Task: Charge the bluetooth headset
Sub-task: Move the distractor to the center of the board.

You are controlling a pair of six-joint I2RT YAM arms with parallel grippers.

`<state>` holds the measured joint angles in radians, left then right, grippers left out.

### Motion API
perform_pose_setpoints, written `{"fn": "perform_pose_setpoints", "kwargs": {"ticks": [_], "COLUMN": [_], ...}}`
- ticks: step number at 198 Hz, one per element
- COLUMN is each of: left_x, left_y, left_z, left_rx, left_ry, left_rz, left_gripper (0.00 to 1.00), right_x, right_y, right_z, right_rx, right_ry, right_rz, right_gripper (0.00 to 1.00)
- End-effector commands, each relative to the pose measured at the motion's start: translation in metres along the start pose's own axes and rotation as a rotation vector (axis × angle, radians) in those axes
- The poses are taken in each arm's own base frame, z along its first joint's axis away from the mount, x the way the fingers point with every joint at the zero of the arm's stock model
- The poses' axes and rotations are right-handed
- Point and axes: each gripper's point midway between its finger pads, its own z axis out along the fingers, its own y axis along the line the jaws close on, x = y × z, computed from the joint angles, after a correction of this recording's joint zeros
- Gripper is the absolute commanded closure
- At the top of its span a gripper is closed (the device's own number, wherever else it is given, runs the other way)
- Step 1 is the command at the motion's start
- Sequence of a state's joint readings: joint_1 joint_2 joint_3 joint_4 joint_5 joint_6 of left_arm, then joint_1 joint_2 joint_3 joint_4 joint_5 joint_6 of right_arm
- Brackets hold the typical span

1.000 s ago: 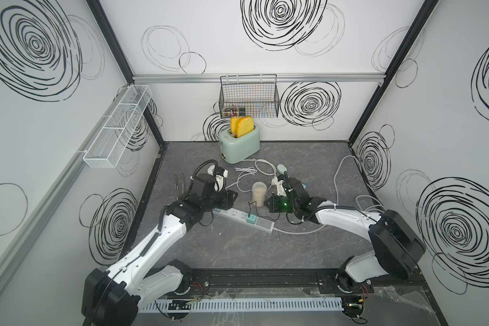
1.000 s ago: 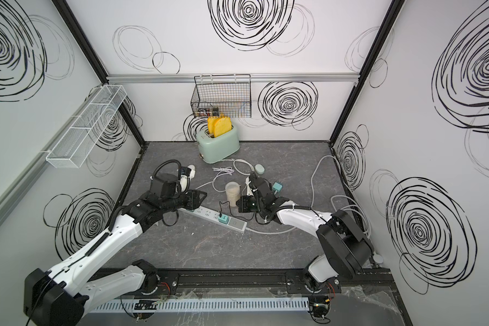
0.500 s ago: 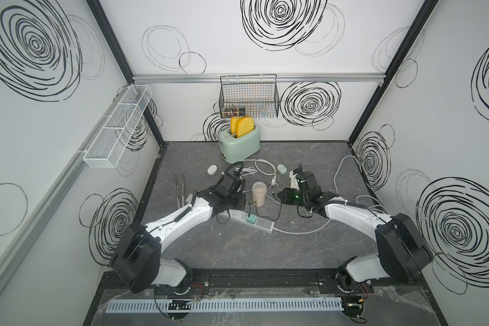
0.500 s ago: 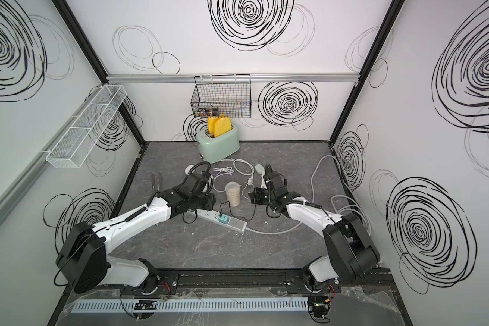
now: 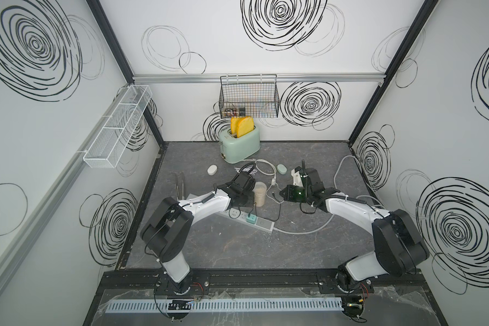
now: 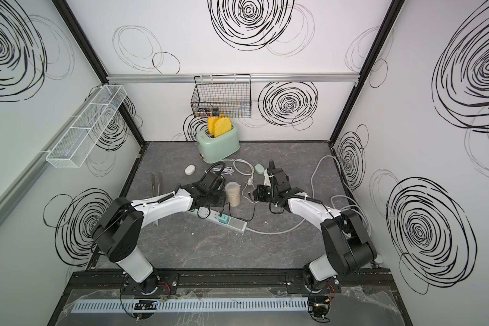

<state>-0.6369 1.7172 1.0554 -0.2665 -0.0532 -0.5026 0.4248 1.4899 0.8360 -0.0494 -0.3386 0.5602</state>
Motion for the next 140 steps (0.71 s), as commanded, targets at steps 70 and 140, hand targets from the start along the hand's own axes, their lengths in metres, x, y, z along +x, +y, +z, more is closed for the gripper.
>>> {"fn": "perform_pose_setpoints", "kwargs": {"ticks": [70, 140], "left_x": [-0.02, -0.015], "left_y": [-0.063, -0.125], "left_z": [0.028, 0.045], "left_rx": [0.195, 0.357], "left_ry": [-0.041, -0.024], "left_rz": [0.056, 0.124], "left_gripper": [0.9, 0.89], "right_x": [-0.01, -0.004], "right_y": [-0.003, -0.016], "right_z": [-0.015, -0.032], "right_rx": [-0.013, -0.006], "right_ry": [-0.02, -0.026], "right_rz": [0.004, 0.018], "right_gripper": [0.96, 0.97]}}
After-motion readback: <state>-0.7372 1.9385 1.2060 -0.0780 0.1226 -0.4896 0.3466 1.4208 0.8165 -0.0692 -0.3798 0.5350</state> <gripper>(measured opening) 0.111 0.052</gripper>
